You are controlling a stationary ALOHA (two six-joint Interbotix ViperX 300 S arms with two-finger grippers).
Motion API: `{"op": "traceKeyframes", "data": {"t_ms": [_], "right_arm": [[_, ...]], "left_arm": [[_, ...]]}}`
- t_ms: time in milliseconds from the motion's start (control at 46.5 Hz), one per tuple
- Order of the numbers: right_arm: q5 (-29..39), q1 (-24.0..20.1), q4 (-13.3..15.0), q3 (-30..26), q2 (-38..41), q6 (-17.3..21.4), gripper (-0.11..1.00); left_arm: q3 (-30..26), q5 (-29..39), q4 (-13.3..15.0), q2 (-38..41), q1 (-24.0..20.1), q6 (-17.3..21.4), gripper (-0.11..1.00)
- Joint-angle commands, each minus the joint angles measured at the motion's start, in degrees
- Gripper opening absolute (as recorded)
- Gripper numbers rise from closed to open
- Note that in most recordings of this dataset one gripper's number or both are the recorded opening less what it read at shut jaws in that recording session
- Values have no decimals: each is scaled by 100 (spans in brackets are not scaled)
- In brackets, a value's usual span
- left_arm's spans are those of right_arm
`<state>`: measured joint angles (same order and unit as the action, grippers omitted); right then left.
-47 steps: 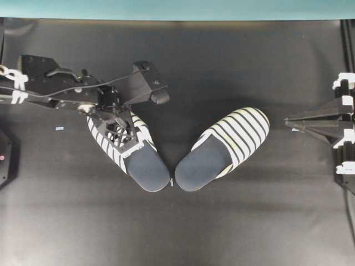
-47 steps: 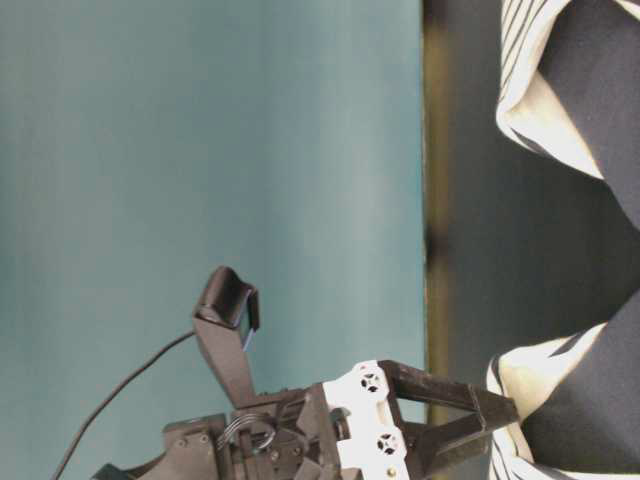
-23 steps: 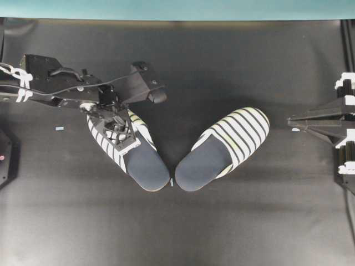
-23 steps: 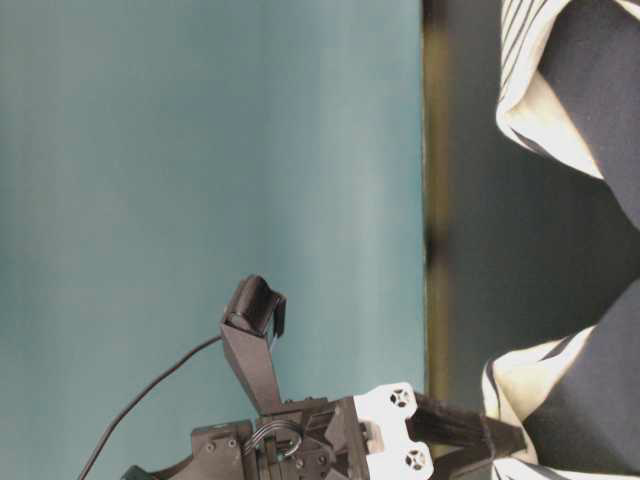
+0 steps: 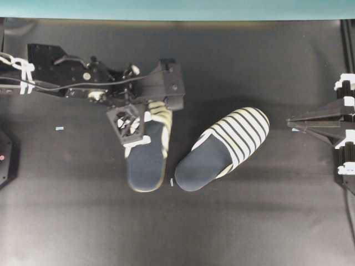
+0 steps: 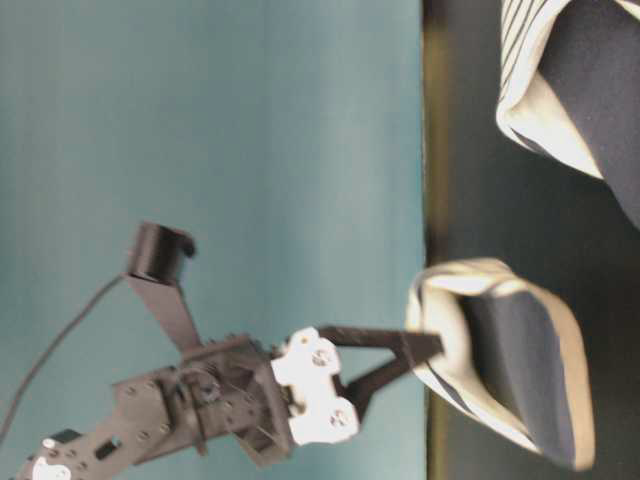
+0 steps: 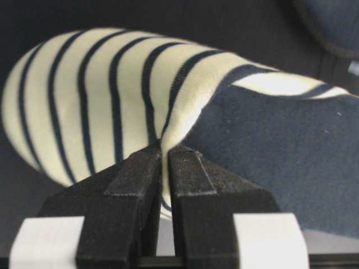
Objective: Arrange the slippers with the left arm.
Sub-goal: 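Rotate the held left slipper to point straight forward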
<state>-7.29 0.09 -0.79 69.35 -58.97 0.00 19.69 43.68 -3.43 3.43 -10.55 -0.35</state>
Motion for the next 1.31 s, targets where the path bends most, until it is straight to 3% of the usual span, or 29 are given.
{"op": "traceKeyframes", "data": {"t_ms": [0, 537, 945, 1289], "right_arm": [[-26, 44, -9, -26, 26, 35, 1], [-35, 44, -26, 0, -79, 26, 1], [-53, 44, -26, 35, -97, 35, 1], [-35, 44, -18, 44, -97, 35, 1]], "left_arm": [[-141, -62, -18, -9, -18, 9, 1], [290, -721, -18, 466, 0, -18, 1], [290, -879, -18, 483, 97, -35, 1], [149, -835, -18, 527, -62, -483, 1]]}}
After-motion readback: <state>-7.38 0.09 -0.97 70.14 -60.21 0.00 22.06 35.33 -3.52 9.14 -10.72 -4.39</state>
